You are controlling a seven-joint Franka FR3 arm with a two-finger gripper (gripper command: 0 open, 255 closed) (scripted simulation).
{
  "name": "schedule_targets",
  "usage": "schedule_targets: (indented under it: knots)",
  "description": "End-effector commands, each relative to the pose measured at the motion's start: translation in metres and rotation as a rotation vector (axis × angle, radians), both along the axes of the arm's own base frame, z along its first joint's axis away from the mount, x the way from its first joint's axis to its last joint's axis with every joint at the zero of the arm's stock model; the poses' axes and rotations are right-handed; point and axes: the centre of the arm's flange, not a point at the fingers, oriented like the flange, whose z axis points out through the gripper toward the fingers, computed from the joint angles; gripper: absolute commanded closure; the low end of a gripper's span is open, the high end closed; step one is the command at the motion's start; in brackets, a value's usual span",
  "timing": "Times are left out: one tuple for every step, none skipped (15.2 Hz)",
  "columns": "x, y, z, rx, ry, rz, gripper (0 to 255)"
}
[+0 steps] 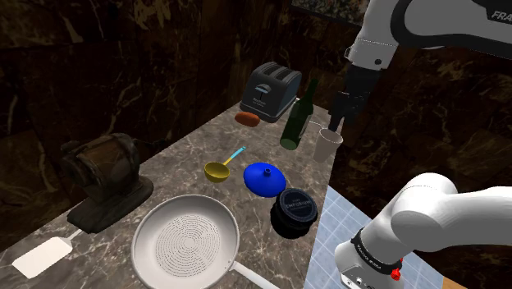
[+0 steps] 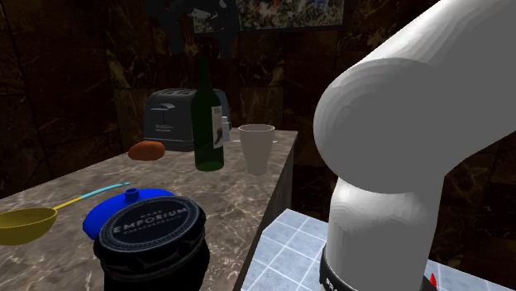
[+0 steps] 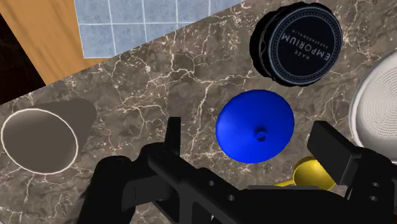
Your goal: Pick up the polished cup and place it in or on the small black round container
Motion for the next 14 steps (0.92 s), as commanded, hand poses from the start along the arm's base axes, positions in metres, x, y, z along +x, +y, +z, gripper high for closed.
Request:
schedule_targets:
  knots:
    - [0.0, 0.0, 0.0, 0.0, 0.0, 0.0, 0]
    - [0.001, -0.008, -0.009, -0.008, -0.01, 0.003, 0]
    - [0.003, -0.016, -0.017, -0.017, -0.019, 0.005, 0]
    - [0.004, -0.024, -0.026, -0.025, -0.029, 0.008, 0]
    - [0.006, -0.033, -0.034, -0.034, -0.039, 0.01, 0]
    - [0.008, -0.041, -0.042, -0.042, -0.049, 0.013, 0]
    - [0.009, -0.049, -0.051, -0.05, -0.058, 0.016, 0]
    - [0.011, -0.058, -0.059, -0.059, -0.068, 0.018, 0]
    - [0.013, -0.066, -0.067, -0.067, -0.078, 0.021, 0]
    - [0.015, -0.075, -0.075, -0.076, -0.087, 0.024, 0]
    - [0.018, -0.084, -0.082, -0.084, -0.097, 0.026, 0]
    - [0.02, -0.092, -0.09, -0.092, -0.107, 0.029, 0]
    - [0.022, -0.101, -0.098, -0.101, -0.117, 0.031, 0]
    - [0.025, -0.11, -0.105, -0.109, -0.126, 0.034, 0]
